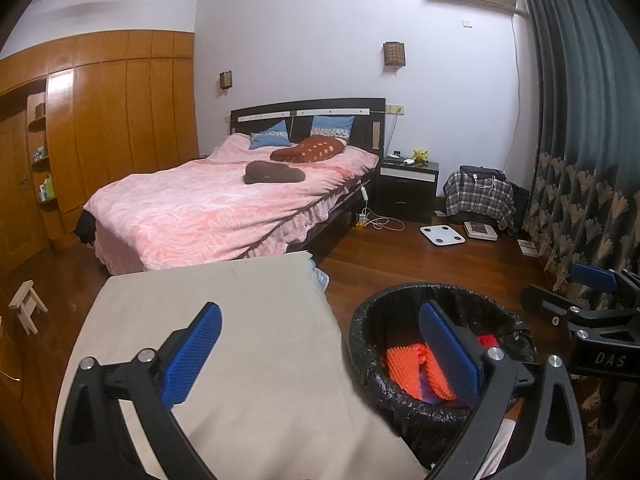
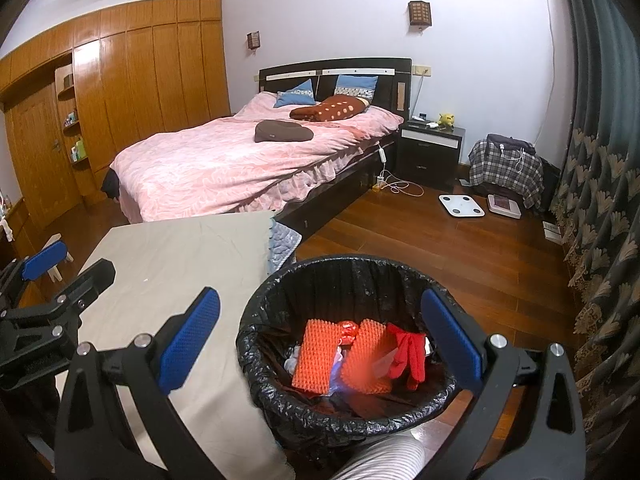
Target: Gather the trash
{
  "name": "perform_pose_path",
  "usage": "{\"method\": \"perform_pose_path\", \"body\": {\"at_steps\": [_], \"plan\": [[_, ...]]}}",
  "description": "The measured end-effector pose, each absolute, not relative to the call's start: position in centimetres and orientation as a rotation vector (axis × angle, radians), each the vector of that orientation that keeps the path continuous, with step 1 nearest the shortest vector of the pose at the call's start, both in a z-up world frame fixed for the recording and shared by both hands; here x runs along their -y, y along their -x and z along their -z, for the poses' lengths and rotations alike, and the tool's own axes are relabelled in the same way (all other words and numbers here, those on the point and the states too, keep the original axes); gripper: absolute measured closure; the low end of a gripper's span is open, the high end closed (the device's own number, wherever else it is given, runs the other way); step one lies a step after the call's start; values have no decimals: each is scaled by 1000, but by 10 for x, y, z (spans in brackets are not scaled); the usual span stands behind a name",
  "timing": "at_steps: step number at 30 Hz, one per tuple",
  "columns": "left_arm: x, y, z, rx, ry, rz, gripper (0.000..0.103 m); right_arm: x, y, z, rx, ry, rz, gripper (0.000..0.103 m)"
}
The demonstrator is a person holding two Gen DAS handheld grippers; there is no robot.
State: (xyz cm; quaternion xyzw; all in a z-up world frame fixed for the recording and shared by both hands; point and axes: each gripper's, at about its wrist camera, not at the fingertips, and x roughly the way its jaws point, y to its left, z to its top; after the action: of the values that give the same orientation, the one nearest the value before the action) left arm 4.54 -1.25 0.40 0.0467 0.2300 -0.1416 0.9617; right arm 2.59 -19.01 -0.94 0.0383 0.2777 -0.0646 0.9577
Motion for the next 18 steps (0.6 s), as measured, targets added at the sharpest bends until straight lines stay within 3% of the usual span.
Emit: {"method": "perform_pose_path", "body": {"at_steps": [18], "plan": [[10, -46, -2, -470, -96, 285, 6, 187, -27, 9, -567, -77, 129, 5]]}}
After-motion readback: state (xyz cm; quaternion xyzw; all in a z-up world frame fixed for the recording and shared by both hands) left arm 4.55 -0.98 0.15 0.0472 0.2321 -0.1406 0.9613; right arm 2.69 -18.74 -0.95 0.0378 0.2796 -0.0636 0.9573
